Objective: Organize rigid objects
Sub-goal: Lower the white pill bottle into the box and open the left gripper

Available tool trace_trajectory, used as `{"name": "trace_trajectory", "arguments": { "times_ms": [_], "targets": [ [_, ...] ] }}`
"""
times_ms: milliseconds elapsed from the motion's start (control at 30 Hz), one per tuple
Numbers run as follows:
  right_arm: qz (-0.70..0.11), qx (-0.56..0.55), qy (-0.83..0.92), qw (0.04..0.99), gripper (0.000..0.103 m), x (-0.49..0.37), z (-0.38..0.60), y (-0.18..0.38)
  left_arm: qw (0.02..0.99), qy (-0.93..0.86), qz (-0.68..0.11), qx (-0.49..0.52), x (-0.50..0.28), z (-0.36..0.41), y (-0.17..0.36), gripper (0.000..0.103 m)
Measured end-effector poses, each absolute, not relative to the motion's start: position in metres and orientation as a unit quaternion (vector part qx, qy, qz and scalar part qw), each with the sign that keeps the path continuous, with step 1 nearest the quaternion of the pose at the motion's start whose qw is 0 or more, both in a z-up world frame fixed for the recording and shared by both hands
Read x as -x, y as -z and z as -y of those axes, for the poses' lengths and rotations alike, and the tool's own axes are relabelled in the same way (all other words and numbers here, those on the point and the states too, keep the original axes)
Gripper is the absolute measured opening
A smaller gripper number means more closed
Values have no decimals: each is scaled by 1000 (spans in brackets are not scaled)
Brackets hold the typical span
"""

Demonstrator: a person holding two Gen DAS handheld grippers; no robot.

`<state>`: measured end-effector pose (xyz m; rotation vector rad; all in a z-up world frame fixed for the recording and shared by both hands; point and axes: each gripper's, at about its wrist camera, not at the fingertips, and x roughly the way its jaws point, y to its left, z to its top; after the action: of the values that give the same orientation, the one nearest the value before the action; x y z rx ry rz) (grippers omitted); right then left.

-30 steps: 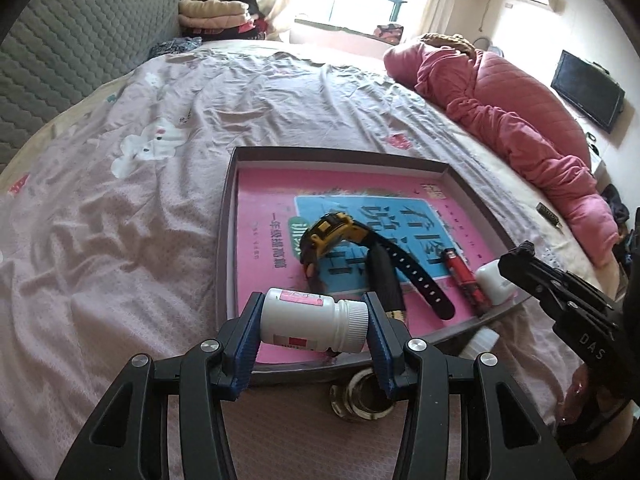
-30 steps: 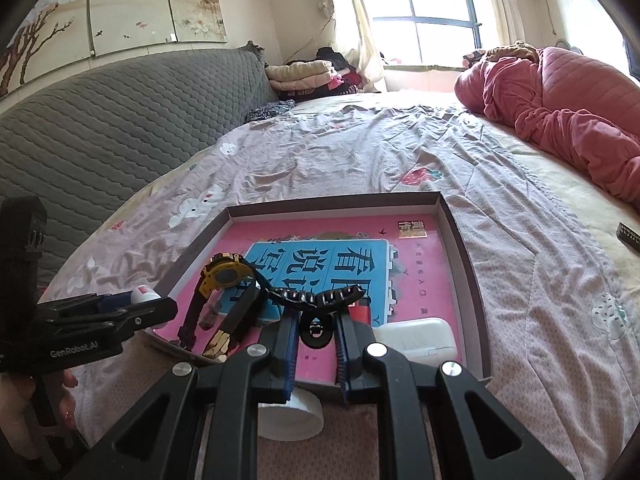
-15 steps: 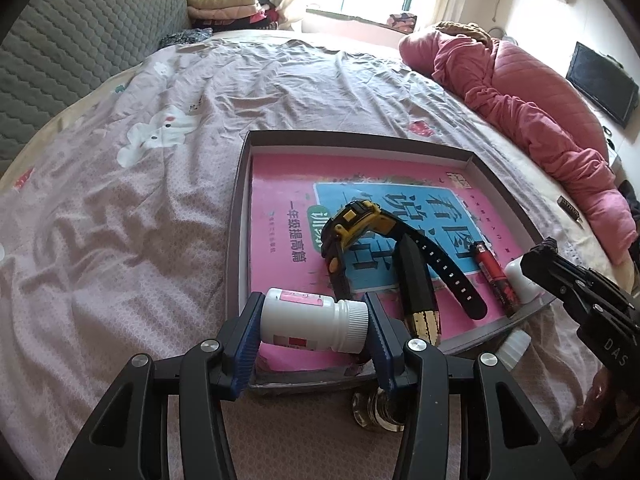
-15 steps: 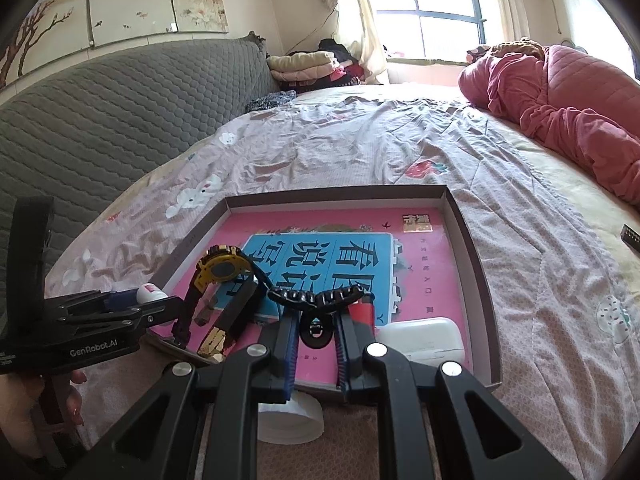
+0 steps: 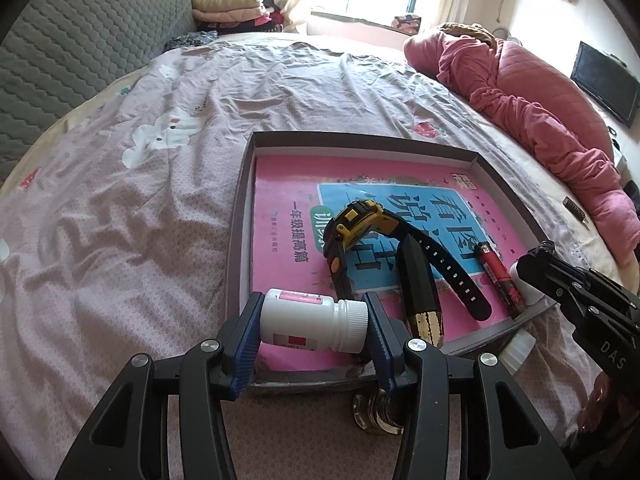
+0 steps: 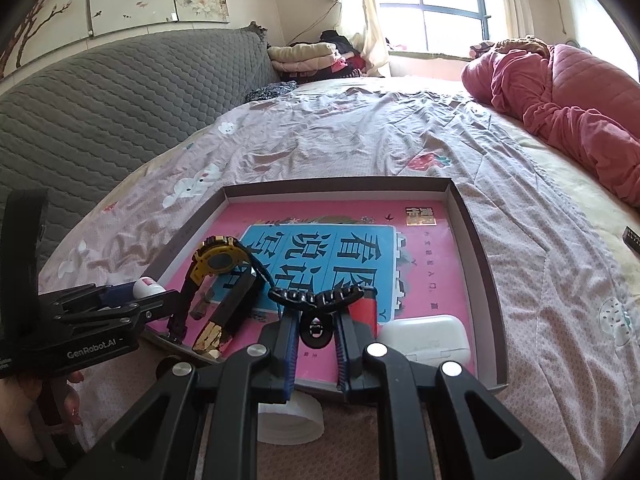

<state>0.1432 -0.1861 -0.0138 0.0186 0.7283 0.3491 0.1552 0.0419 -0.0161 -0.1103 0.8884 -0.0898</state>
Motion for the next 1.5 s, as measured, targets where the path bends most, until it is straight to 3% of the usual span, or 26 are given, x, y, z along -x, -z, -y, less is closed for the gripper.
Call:
{"name": "trace_trajectory", "arguments": {
  "times_ms": [1500],
  "targets": [
    [-380,16,-187,906,17,-153,172,21,896,58,-434,67,-149,-38,19,48]
  ]
}}
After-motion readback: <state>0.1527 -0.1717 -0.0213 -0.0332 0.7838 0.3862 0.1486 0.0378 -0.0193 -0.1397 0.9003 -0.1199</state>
